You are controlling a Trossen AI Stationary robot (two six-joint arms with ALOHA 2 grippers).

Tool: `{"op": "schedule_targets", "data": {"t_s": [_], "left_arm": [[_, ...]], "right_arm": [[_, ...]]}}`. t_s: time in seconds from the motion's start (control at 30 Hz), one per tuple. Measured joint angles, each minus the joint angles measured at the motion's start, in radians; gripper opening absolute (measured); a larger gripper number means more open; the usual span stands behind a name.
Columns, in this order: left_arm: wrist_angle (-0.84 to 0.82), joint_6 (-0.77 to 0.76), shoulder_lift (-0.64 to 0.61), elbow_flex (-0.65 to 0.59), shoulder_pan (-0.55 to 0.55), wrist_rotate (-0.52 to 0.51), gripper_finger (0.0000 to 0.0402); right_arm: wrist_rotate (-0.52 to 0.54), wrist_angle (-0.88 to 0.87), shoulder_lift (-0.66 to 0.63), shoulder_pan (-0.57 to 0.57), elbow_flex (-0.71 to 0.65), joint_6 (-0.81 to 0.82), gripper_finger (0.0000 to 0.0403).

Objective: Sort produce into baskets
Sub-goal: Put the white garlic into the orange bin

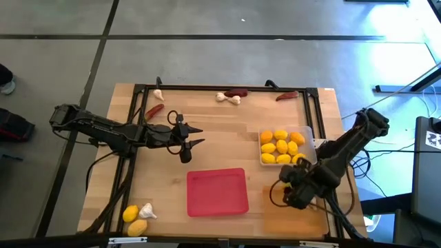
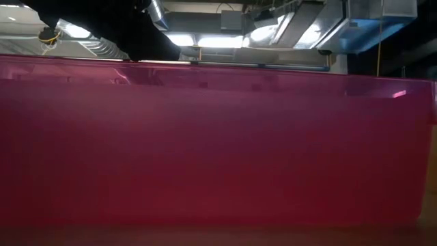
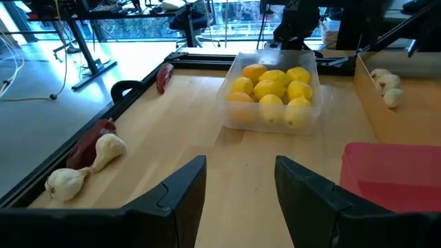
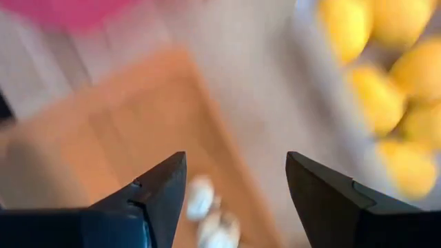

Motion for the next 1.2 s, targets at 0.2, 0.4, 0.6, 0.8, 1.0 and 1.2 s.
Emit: {"op": "schedule_targets", "data": {"t_s": [0.2, 0.4, 0.6, 0.8, 1.0, 1.2], "left_arm": [[0.0, 0.0, 0.0, 0.0, 0.0, 0.0, 0.0169], [0.0, 0.0, 0.0, 0.0, 0.0, 0.0, 0.0169], [0.0, -0.001, 0.0, 0.0, 0.0, 0.0, 0.0169], [0.0, -0.003, 0.0, 0.0, 0.0, 0.0, 0.0169], [0.0, -0.002, 0.0, 0.0, 0.0, 0.0, 0.0169], [0.0, -0.03, 0.0, 0.0, 0.0, 0.0, 0.0169]], "right_arm": [[0.202, -0.011, -0.035, -0.087, 0.01, -0.169, 0.0245], [0.297, 0.016, -0.035, -0.217, 0.009, -0.346, 0.0245], [0.258, 0.126, -0.035, -0.359, -0.03, -0.536, 0.0245], [0.249, 0.315, -0.035, -0.514, -0.1, -0.732, 0.0245], [0.348, 0.571, -0.035, -0.662, -0.176, -0.961, 0.0245], [0.383, 0.742, -0.016, -0.773, -0.19, -1.07, 0.0256]]}}
